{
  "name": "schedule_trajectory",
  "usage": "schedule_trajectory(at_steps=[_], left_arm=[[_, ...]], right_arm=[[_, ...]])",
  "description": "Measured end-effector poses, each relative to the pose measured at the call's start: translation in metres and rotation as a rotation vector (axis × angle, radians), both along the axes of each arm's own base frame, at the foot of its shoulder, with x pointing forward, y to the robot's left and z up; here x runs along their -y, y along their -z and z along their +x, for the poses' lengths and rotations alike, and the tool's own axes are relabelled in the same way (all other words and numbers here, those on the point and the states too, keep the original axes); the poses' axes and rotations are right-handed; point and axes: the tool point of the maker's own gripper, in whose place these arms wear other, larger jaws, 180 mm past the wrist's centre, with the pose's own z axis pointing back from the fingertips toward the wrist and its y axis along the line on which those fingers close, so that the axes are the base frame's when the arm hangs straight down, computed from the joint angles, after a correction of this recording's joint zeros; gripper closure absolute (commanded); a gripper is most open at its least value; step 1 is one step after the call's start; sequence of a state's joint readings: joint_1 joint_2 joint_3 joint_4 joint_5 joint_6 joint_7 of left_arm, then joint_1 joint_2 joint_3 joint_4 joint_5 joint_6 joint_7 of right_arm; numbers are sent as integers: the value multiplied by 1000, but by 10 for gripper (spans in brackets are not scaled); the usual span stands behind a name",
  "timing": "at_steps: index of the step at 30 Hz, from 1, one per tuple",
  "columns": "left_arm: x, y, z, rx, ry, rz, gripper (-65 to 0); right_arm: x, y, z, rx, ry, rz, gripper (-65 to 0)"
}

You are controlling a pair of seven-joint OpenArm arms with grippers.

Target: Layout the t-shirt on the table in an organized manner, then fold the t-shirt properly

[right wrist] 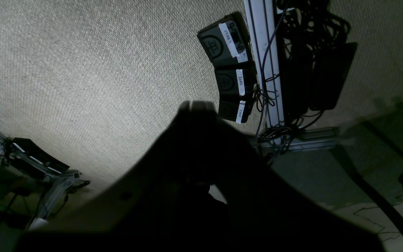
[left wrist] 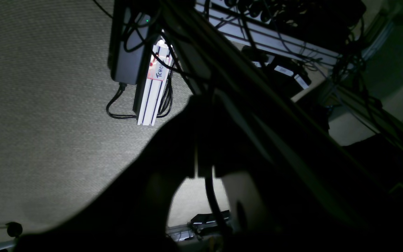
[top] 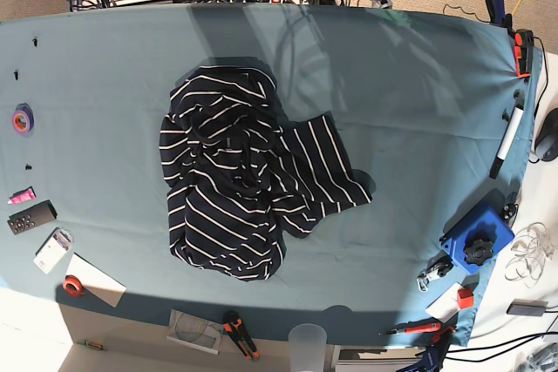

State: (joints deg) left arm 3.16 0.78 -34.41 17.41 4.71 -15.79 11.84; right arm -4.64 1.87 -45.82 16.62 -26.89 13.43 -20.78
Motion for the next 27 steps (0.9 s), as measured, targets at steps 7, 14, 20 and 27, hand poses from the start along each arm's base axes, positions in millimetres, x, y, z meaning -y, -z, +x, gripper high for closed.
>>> schedule_trajectory(at_steps=[7,14,20,27], left_arm=[[1,0,0,1,1,-4,0],[1,0,0,2,1,-3,0],[3,-1,-1,2,4,-17,0],[-8,-4,-30,-2,26,-60,0]], right_arm=[[0,0,0,-1,0,0,0],[0,0,-2,-3,-1,0,0],[-2,-3,3,5,-11,-33,0],[14,-12,-12,26,59,-9,0]])
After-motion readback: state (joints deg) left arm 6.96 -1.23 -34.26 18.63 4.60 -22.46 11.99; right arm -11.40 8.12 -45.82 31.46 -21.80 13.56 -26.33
